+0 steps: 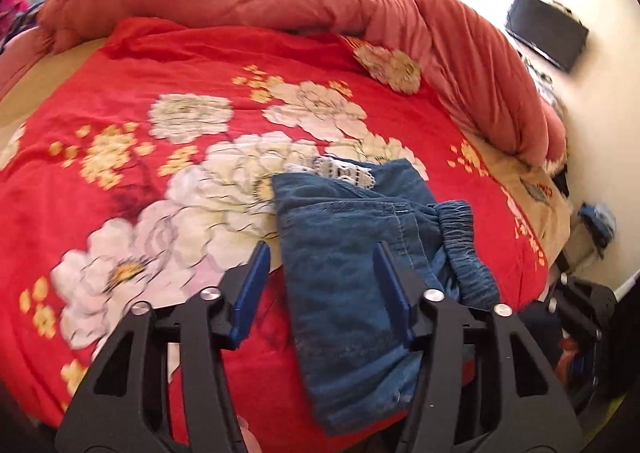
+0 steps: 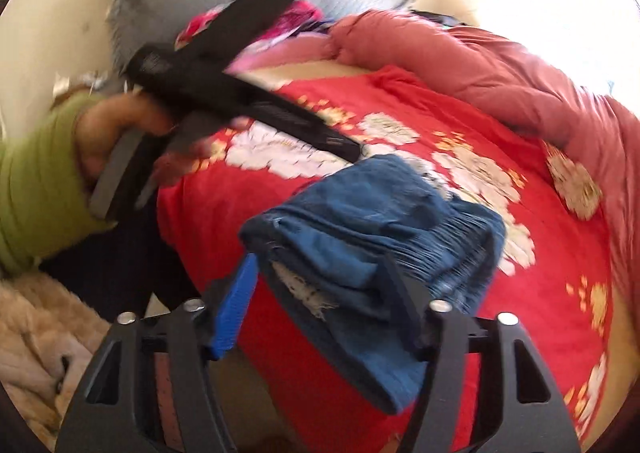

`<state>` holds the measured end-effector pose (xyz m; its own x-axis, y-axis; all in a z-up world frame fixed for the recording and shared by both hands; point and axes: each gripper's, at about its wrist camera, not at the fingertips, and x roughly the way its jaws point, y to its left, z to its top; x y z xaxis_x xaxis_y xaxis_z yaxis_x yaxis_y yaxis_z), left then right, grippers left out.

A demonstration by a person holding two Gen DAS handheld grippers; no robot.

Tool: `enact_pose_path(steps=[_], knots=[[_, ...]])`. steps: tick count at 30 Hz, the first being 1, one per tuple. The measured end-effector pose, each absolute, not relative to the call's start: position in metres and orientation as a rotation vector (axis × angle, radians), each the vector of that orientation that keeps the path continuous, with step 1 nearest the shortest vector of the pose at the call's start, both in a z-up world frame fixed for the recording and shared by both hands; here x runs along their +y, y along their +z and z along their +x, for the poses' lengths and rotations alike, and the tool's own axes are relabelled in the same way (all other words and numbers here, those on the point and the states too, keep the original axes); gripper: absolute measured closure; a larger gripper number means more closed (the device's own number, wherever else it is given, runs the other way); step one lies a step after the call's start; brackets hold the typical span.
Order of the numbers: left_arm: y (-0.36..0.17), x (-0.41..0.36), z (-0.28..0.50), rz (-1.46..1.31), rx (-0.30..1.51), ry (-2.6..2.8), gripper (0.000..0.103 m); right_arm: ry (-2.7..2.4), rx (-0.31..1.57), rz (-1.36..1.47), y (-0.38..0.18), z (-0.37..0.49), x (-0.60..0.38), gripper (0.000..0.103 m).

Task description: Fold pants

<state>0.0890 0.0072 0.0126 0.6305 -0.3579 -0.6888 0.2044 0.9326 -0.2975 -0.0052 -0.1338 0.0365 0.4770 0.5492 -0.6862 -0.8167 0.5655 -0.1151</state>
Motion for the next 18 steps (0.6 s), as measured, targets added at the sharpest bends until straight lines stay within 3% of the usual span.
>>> enact_pose_path(steps=[4,7,9,11,18], knots=[[0.001,-0.014,0.115,-0.143,0.884,-0.356,0.061,0.889,0.638,-0.531,0.031,0.002,-0.116,0.051],[-0.011,-0.021,0.131,-0.110,0.903,-0.344,0.061,0.862,0.632,-0.619,0.020,0.012,-0.103,0.058],[-0.019,-0.021,0.135,-0.123,0.908,-0.347,0.061,0.874,0.665,-0.621,0.012,0.019,-0.100,0.080],[-0.025,-0.019,0.136,-0.136,0.907,-0.355,0.061,0.892,0.713,-0.582,0.007,0.021,-0.102,0.094],[-0.024,-0.014,0.134,-0.163,0.886,-0.388,0.061,0.895,0.787,-0.479,-0.005,0.006,-0.121,0.095]])
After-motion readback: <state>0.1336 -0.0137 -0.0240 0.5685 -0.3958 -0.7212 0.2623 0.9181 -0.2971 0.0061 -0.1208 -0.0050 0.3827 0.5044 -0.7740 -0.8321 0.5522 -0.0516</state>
